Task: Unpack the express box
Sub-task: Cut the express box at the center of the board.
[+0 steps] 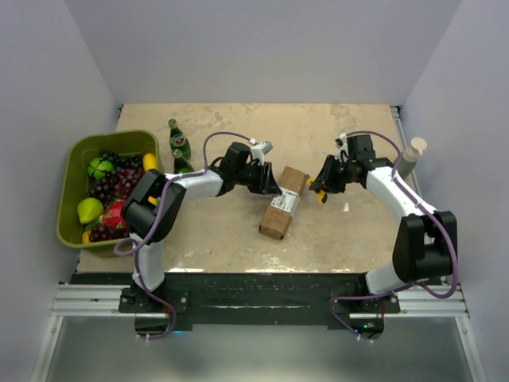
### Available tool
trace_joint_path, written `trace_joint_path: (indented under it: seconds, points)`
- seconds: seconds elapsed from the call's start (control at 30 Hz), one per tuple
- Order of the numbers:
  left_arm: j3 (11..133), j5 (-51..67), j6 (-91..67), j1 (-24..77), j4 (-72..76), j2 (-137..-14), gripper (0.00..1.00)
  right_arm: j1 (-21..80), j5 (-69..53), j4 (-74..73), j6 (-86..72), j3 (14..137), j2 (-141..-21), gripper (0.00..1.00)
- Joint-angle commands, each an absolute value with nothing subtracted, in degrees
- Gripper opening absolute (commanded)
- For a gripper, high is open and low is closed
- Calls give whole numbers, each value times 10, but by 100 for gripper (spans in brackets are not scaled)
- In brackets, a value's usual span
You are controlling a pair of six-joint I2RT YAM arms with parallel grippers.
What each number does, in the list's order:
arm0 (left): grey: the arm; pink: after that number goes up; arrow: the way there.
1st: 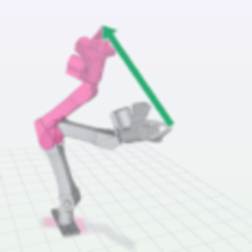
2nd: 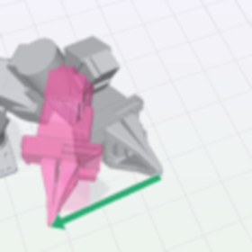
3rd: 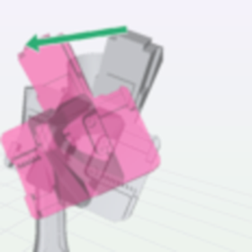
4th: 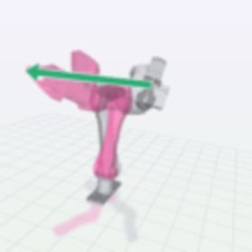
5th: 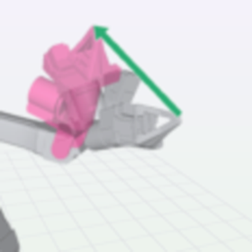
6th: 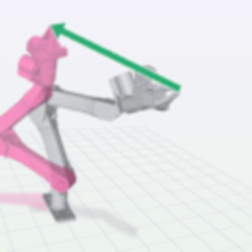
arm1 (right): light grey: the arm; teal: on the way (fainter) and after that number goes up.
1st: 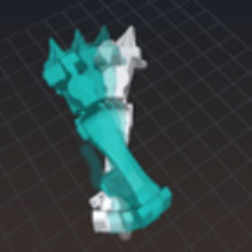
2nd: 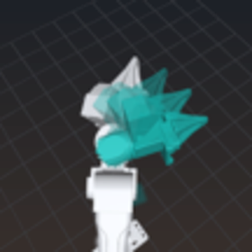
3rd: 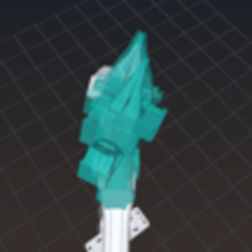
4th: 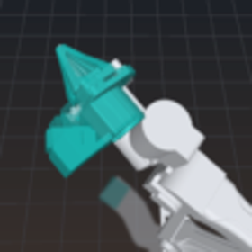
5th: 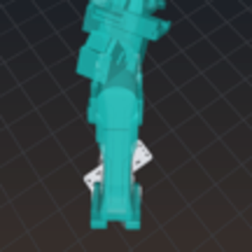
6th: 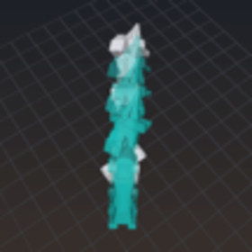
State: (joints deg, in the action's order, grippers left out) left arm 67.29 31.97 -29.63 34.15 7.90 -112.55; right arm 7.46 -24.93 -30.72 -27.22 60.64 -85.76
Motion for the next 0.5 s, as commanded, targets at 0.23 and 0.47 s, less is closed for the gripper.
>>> trace_joint_path:
  seconds: [0.23,0.47]
  points:
    - [655,249,-268,357,-19,-1187,27,76,-294,-323,-279,593,-876,0]
    - [682,238,-265,354,-25,-1193,25,77,-307,-334,-279,578,-880,0]
